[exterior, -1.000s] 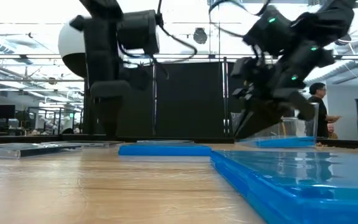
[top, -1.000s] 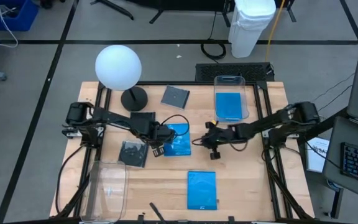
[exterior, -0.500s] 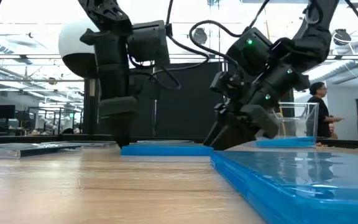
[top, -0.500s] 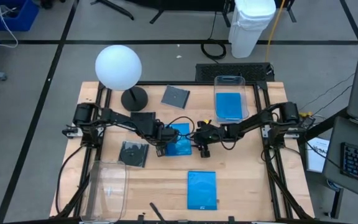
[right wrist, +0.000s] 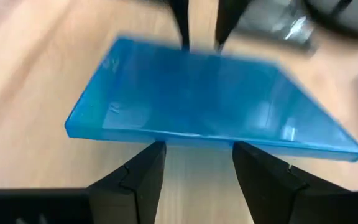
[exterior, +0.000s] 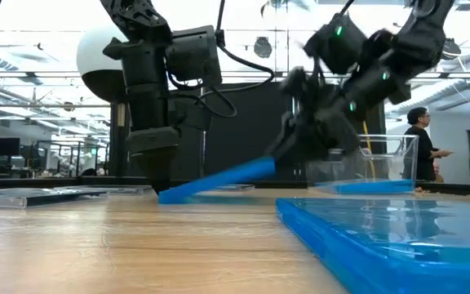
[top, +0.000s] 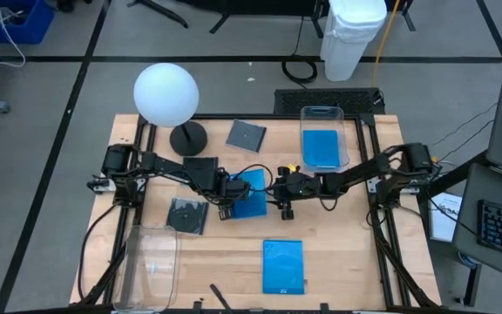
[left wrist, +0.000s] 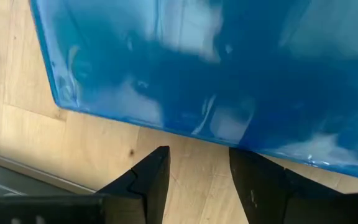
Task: Pick & place jewel cases by type
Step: Put the top blue CD case into the top transparent bin
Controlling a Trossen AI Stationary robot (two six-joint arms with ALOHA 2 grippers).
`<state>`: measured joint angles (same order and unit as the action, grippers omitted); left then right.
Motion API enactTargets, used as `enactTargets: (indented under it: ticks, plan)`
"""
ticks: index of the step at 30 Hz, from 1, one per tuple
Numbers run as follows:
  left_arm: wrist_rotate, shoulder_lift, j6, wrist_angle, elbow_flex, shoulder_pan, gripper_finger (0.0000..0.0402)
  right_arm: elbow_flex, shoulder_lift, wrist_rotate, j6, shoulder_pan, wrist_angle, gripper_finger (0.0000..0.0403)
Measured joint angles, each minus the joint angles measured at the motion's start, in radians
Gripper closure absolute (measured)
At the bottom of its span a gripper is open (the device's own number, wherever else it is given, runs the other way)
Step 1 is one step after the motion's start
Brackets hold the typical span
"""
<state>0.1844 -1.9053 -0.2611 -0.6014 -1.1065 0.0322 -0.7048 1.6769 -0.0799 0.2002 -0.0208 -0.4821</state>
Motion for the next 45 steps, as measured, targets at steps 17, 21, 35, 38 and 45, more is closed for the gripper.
enactTargets:
  ticks: [17,21,35,38,45]
  plan:
    - [-0.001,0.0,-0.003,0.005,0.0,0.0,0.0229,-0.002,-0.017,-0.033,0.133,-0.009,-0.025,0.0214]
    - [-0.001,0.0,-0.005,0.005,0.0,0.0,0.0229,-0.003,-0.016,-0.061,0.22,-0.013,-0.047,0.0206]
    - [-0.002,-0.001,-0.009,0.003,0.001,0.0,0.0231,-0.003,0.091,-0.19,0.437,-0.018,-0.262,0.02]
    - [-0.002,-0.001,-0.006,0.003,0.001,0.0,0.0231,-0.003,0.093,-0.22,0.441,-0.03,-0.263,0.02]
    - [-0.003,-0.001,-0.003,0.005,0.001,0.0,0.0231,-0.003,0.094,-0.315,0.534,-0.08,-0.289,0.0202]
